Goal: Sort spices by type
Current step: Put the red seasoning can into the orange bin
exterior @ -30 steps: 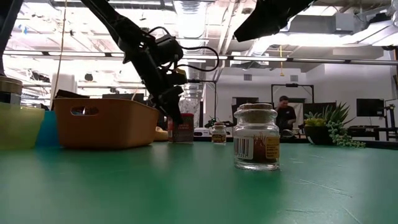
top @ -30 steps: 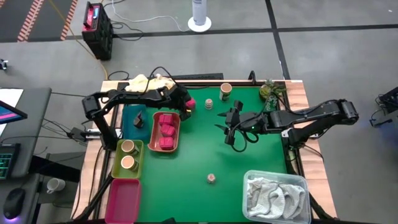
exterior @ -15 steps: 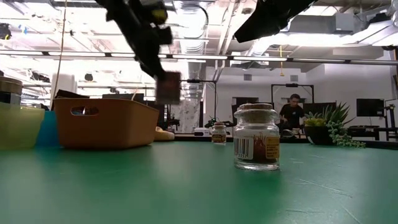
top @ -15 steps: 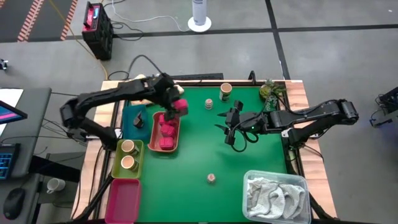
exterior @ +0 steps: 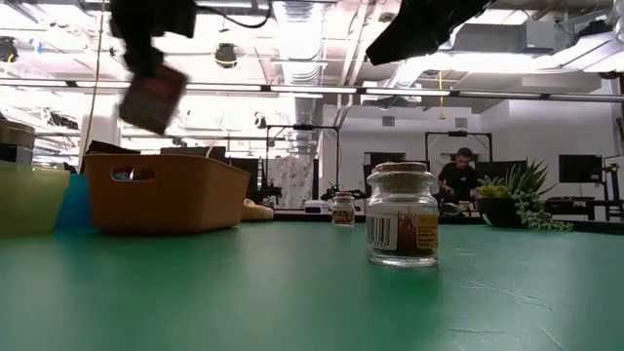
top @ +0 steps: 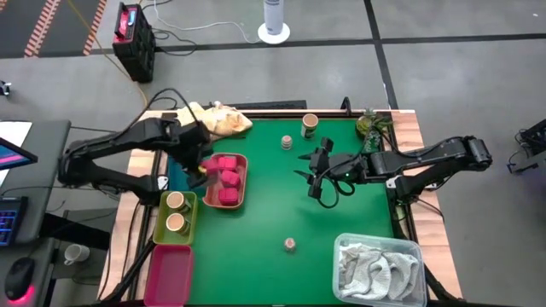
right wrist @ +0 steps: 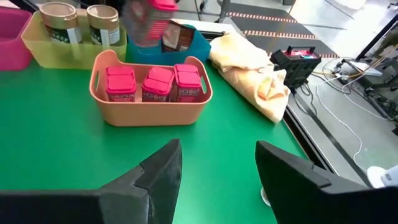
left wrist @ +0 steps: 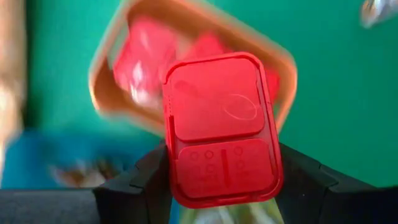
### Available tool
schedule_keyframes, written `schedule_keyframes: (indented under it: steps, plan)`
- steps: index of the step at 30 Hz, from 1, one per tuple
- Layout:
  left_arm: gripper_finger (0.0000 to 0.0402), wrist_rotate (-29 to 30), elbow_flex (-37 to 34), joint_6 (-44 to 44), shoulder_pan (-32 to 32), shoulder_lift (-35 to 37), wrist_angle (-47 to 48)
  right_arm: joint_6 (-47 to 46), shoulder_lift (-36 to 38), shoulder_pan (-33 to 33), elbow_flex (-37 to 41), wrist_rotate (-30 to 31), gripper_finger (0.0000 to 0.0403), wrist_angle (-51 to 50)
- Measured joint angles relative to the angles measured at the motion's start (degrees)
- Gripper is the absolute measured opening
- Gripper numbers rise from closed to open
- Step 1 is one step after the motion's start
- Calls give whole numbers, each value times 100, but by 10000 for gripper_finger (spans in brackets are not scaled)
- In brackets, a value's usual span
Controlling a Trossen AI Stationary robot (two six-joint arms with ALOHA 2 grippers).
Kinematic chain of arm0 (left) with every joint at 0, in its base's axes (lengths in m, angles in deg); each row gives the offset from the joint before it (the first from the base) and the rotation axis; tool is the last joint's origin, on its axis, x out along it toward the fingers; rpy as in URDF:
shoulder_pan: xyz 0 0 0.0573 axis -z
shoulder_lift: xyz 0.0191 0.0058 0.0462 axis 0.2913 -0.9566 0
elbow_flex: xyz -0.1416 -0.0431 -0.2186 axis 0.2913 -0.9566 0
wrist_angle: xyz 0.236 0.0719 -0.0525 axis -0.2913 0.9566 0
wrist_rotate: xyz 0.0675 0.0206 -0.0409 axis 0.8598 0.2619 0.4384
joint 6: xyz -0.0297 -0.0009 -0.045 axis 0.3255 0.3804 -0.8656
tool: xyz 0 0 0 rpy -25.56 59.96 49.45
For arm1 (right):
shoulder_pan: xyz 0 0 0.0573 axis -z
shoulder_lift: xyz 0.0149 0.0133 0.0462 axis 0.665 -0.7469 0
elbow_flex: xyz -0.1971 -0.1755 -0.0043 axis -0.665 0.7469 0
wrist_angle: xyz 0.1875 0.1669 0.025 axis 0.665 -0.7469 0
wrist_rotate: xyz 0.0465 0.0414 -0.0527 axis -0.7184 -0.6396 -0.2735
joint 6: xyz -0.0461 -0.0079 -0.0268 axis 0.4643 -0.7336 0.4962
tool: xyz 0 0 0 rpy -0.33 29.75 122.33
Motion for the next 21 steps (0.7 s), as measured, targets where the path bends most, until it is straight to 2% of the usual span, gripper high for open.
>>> schedule_keyframes:
  steps: [3,7,14,18,21]
  plan:
    - [209,401,-27,-488,306,112,525,25,0,-41,0,0,234,82]
    - [209,1004,-403,-1452,596,294,290,46,0,-85,-2,-2,234,164]
    - [222,1400,-1536,-2921,969,328,-202,47,-1,-108,-2,-2,234,161]
    - [213,1350,-1915,-3152,1144,314,-829,68,-2,-107,-2,-2,234,161]
    - [209,1269,-1923,-3143,1170,316,-978,68,-1,-104,-2,-2,234,161]
